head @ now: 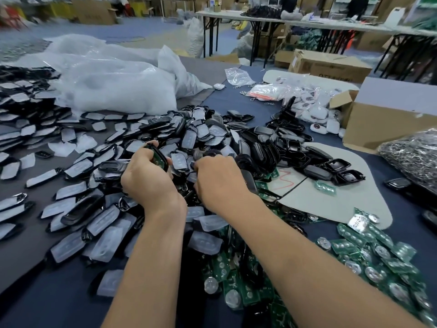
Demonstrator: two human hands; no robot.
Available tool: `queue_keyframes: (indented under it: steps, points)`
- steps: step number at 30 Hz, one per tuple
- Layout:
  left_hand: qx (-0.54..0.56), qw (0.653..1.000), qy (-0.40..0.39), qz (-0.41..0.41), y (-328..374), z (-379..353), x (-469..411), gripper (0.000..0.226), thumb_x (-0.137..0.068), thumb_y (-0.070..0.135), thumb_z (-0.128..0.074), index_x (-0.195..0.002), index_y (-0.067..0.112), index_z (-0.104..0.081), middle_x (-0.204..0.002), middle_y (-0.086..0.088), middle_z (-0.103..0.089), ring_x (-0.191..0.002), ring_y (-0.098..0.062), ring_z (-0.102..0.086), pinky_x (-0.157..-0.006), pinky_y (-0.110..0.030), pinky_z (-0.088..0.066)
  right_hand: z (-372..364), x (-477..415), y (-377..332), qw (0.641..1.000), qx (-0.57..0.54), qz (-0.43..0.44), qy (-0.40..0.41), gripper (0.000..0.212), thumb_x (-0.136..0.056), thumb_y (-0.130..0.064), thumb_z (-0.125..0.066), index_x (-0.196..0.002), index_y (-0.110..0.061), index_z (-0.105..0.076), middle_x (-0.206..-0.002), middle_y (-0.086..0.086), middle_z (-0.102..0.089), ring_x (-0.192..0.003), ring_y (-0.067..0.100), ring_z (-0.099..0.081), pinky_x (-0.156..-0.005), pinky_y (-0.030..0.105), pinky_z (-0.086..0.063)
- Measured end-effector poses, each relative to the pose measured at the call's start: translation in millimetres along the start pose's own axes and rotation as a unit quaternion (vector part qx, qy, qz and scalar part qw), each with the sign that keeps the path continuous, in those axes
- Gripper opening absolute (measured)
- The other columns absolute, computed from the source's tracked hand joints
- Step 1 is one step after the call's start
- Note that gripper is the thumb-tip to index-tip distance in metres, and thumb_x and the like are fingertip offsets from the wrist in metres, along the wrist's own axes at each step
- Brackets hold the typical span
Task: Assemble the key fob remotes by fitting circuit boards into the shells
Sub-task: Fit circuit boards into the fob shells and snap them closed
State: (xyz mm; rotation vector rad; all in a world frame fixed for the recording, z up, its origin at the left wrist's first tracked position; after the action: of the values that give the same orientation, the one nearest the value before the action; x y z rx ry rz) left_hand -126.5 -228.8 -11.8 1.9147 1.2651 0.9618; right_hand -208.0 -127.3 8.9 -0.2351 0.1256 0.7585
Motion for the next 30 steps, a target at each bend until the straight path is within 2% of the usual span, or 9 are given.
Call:
queue_keyframes:
  steps: [4,8,11,15,18,21,24,28,30]
  points:
    - [-0.007,1.0,-0.008,0.004,-2.5,-0.4,2.8,0.026,-0.091,0.006,-0.054,-0.077,0.011,-0.076,-0.061,-0.007,-0.06,-0.044,-0.013,-0.051,-0.04,-0.02,-0.033,-3.9,-0.6,-4.3,1.0,0.019,-0.003,-0.009,0.036,-0.085,-0.01,-0.066,-0.068,-0.018,-0.035,-0.087,0.008,-0.064,-0.099,0.033,-0.062,-0.089,0.042,-0.04]
    - [-0.02,1.0,-0.01,0.002,-3.2,-0.4,4.4,0.028,-0.091,0.006,-0.053,-0.076,0.012,-0.076,-0.073,-0.013,-0.06,-0.046,-0.012,-0.052,-0.042,-0.019,-0.036,4.6,9.2,21.1,0.987,-0.137,-0.082,0.019,0.023,-0.091,-0.005,-0.059,-0.07,-0.012,-0.052,-0.072,0.006,-0.062,-0.075,0.027,-0.061,-0.067,0.034,-0.038]
    - [-0.051,0.997,-0.043,-0.024,-2.9,-6.2,9.4,0.031,-0.093,0.006,-0.052,-0.077,0.016,-0.076,-0.062,-0.003,-0.062,-0.051,-0.012,-0.054,-0.044,-0.02,-0.039,18.7,35.1,59.8,0.909,-0.371,-0.18,0.066,0.026,-0.099,-0.013,-0.053,-0.082,-0.006,-0.071,-0.06,0.004,-0.059,-0.051,0.013,-0.049,-0.051,0.029,-0.042]
    - [-0.148,0.969,-0.199,-0.013,-22.2,-32.3,41.4,0.033,-0.096,0.011,-0.059,-0.08,0.029,-0.081,-0.074,0.007,-0.071,-0.071,-0.015,-0.061,-0.06,-0.026,-0.049,27.9,89.3,83.4,0.773,-0.601,-0.196,0.059,0.035,-0.105,-0.012,-0.052,-0.095,-0.025,-0.083,-0.09,0.005,-0.08,-0.079,0.012,-0.072,-0.073,0.025,-0.056]
    - [-0.253,0.909,-0.331,-0.027,-42.0,-51.0,81.5,0.034,-0.093,0.018,-0.069,-0.078,0.046,-0.081,-0.078,0.016,-0.075,-0.07,-0.01,-0.064,-0.066,-0.028,-0.052,27.8,126.1,109.3,0.723,-0.644,-0.232,0.098,0.034,-0.105,-0.007,-0.054,-0.1,-0.022,-0.084,-0.099,0.006,-0.081,-0.094,0.02,-0.077,-0.087,0.04,-0.062]
    - [-0.288,0.86,-0.421,-0.01,-57.0,-59.2,112.3,0.037,-0.092,0.015,-0.074,-0.083,0.05,-0.082,-0.085,0.013,-0.081,-0.08,-0.008,-0.076,-0.073,-0.033,-0.064,26.5,149.2,136.2,0.702,-0.637,-0.276,0.162,0.027,-0.1,-0.005,-0.062,-0.105,-0.022,-0.082,-0.098,0.009,-0.081,-0.096,0.031,-0.077,-0.095,0.054,-0.059]
    - [-0.28,0.835,-0.472,0.041,-65.8,-59.4,130.1,0.037,-0.093,0.008,-0.074,-0.086,0.042,-0.084,-0.084,0.003,-0.081,-0.075,-0.012,-0.077,-0.06,-0.024,-0.061,32.1,157.3,145.9,0.7,-0.627,-0.274,0.204,0.023,-0.093,-0.01,-0.069,-0.108,-0.024,-0.08,-0.096,0.015,-0.08,-0.099,0.048,-0.071,-0.094,0.067,-0.054]
    - [-0.304,0.803,-0.507,0.076,-74.7,-55.7,140.8,0.035,-0.093,0.005,-0.072,-0.09,0.037,-0.085,-0.088,0.0,-0.082,-0.076,-0.012,-0.077,-0.062,-0.023,-0.059,30.7,162.9,149.7,0.734,-0.584,-0.273,0.213,0.021,-0.089,-0.022,-0.069,-0.103,-0.035,-0.077,-0.093,0.034,-0.07,-0.074,0.03,-0.055,-0.076,0.073,-0.051]
    - [-0.307,0.804,-0.503,0.083,-78.1,-55.3,140.1,0.033,-0.094,0.002,-0.071,-0.091,0.031,-0.086,-0.088,-0.002,-0.082,-0.073,-0.011,-0.075,-0.059,-0.019,-0.056,32.0,165.4,152.5,0.757,-0.556,-0.272,0.21,0.016,-0.089,-0.025,-0.068,-0.099,-0.037,-0.072,-0.086,0.031,-0.07,-0.066,0.027,-0.052,-0.061,0.065,-0.052]
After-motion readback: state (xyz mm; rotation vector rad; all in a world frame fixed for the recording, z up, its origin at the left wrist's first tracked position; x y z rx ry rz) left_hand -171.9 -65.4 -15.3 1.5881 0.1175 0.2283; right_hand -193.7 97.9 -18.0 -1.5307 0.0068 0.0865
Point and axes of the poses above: each hand's wrist, its own x-axis away from the middle knuckle, its own z-axis out of the back of the hand, y = z × x, the point moved 7 cm from there along -x, towards the middle knuckle
